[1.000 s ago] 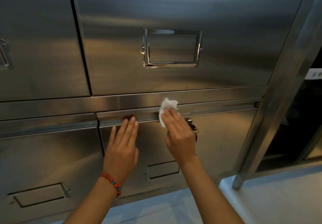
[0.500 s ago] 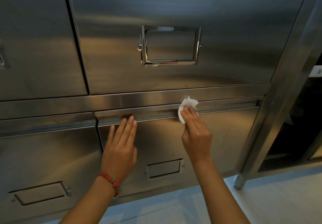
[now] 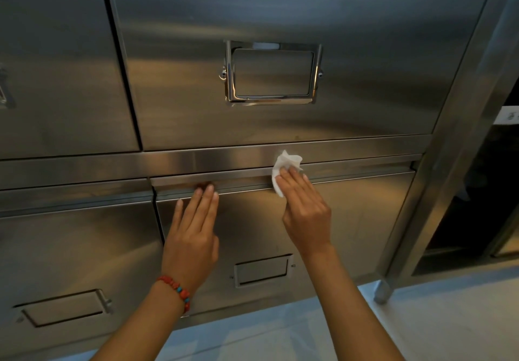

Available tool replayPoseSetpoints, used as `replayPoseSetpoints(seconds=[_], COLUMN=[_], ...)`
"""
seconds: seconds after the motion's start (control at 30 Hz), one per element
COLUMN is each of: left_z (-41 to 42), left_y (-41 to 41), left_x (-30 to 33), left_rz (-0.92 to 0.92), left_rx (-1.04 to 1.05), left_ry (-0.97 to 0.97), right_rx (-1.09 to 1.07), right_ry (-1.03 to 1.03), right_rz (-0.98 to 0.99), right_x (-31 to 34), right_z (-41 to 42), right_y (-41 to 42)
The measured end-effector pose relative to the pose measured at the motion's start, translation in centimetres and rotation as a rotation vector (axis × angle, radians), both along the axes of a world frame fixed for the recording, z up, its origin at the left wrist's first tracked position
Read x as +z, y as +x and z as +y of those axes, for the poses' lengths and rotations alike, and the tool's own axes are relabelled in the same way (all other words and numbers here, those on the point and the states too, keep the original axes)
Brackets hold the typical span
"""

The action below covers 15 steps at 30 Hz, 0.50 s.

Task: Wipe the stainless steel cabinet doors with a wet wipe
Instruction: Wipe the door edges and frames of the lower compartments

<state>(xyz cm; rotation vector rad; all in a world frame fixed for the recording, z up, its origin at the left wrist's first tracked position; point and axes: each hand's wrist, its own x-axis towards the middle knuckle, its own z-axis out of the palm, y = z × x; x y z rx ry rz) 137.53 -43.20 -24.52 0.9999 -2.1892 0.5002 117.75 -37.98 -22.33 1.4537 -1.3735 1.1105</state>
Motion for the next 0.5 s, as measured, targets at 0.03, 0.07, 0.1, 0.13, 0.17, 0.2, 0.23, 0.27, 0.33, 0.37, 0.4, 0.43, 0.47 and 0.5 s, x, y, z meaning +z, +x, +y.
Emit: replayPoseSetpoints(seconds=[0.03,0.07,0.1,0.13,0.17,0.2,0.23,0.27,0.33,0.37,0.4,0.43,0.47,0.5], left_z=[0.0,0.0,0.0,0.0,0.0,0.0,-0.1,-0.1,-0.1,-0.1,-0.1,-0.1,-0.1,0.0], left_y=[0.0,0.0,0.0,-0.1,-0.1,-0.1,-0.1,-0.1,-0.1,-0.1,-0.1,-0.1,-0.2,-0.1], left_x=[0.0,0.0,0.0,0.0,0.0,-0.1,-0.1,-0.1,-0.1,-0.1,-0.1,-0.1,-0.1,0.0], left_rz=[0.000,0.002,0.003,0.002,0.000,0.000,0.001,0.001,0.001,0.004,0.007,0.010,0.009,0.007], left_rx=[-0.002,-0.003,-0.003,-0.003,-0.003,-0.003,-0.002,-0.001,0.001,0.000,0.000,0.001,0.002,0.001], left_ry=[0.000,-0.001,-0.003,-0.005,-0.006,-0.007,-0.007,-0.007,-0.003,0.000,0.001,0.001,0.001,0.003], right_rx=[-0.026,-0.048,-0.063,-0.071,-0.072,-0.069,-0.063,-0.055,-0.031,-0.020,-0.010,-0.001,0.007,0.013], right_ry=[-0.019,-0.039,-0.054,-0.063,-0.073,-0.083,-0.089,-0.090,-0.076,-0.065,-0.051,-0.035,-0.022,-0.014], right_rz=[-0.023,-0.050,-0.075,-0.095,-0.115,-0.135,-0.151,-0.156,-0.136,-0.119,-0.101,-0.082,-0.059,-0.032], right_x=[-0.1,-0.1,-0.2,-0.3,-0.4,-0.4,-0.5,-0.5,-0.6,-0.5,-0.5,-0.4,-0.3,-0.3], right_z=[0.2,0.2,0.2,0.2,0.0,-0.1,-0.3,-0.4,-0.5,-0.6,-0.7,-0.6,-0.6,-0.5], right_y=[-0.6,-1.1,-1.3,-1.3,-1.1,-0.8,-0.4,0.0,0.8,1.0,1.3,1.4,1.3,1.1])
